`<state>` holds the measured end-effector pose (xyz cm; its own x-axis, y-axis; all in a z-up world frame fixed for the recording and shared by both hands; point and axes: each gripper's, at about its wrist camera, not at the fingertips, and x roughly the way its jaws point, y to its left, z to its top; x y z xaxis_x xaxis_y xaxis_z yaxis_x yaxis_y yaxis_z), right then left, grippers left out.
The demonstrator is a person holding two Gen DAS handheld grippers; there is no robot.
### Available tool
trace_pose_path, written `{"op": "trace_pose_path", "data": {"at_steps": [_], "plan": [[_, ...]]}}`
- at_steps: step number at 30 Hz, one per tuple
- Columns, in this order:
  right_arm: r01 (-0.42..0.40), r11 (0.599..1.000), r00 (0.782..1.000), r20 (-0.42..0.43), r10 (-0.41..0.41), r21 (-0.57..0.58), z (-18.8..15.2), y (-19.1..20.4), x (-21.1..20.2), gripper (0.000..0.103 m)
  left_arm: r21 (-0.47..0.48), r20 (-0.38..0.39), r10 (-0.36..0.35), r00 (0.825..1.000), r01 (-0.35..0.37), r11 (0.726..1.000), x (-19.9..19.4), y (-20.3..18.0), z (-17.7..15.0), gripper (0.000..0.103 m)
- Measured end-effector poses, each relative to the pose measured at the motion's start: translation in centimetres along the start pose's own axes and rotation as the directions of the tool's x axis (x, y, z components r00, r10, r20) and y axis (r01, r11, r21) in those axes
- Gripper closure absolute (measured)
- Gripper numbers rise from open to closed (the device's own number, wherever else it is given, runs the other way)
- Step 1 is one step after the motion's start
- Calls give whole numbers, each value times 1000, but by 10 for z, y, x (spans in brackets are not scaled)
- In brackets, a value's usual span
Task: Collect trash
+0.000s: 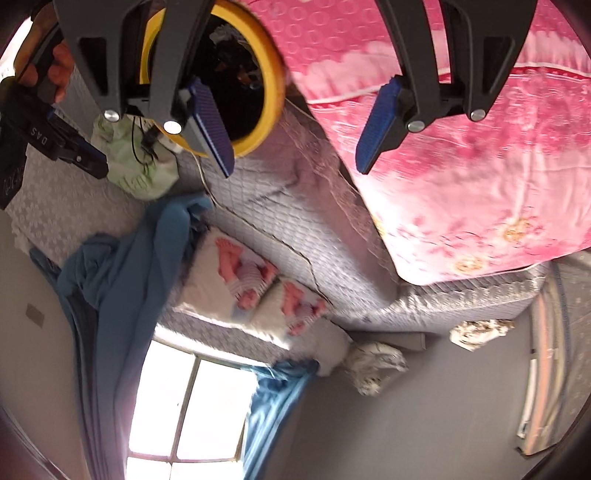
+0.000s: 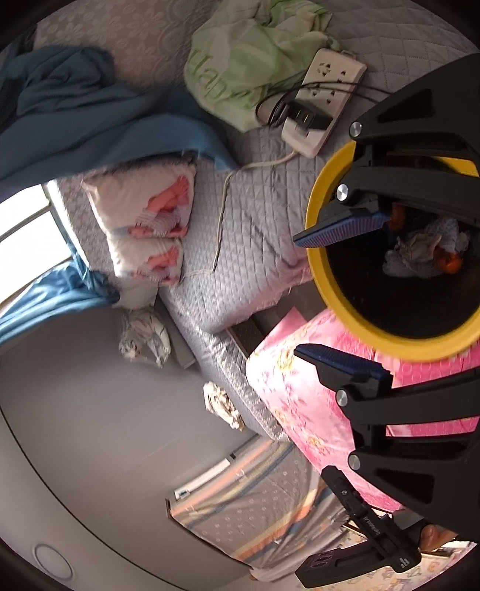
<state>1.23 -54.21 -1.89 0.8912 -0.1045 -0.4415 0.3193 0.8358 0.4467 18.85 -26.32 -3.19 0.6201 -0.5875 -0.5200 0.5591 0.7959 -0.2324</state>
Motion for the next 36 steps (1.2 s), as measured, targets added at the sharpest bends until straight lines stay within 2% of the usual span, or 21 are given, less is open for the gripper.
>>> {"op": "trace_pose_path", "data": {"at_steps": [5, 7, 10, 13, 19, 23, 28, 36], "plan": [[-74, 995, 997, -3, 74, -71, -2, 48, -1, 51, -39, 82, 83, 993, -80, 996, -46, 32, 6, 38], [-105, 989, 994, -7, 105, -101, -5, 68, -1, 51, -43, 125, 131, 984, -126, 991, -68, 44, 7, 38], [-151, 977, 989, -16, 150, -151, -13, 100, 0, 50, -71, 180, 214, 960, -204, 976, -102, 63, 4, 38], [-206, 959, 978, -44, 202, -192, -22, 131, 4, 50, -108, 202, 259, 945, -241, 964, -132, 83, 0, 38], [-278, 922, 960, -66, 270, -269, -40, 188, 1, 49, -155, 249, 376, 892, -347, 925, -186, 111, -12, 38], [-275, 901, 960, -45, 276, -336, -55, 220, -6, 45, -185, 260, 413, 873, -374, 909, -214, 122, -25, 35], [-271, 881, 959, -30, 282, -388, -69, 242, -15, 37, -204, 278, 458, 845, -414, 887, -241, 127, -42, 28], [-247, 880, 961, 13, 276, -406, -88, 256, -27, 24, -230, 302, 487, 820, -433, 872, -267, 125, -62, 15]]}}
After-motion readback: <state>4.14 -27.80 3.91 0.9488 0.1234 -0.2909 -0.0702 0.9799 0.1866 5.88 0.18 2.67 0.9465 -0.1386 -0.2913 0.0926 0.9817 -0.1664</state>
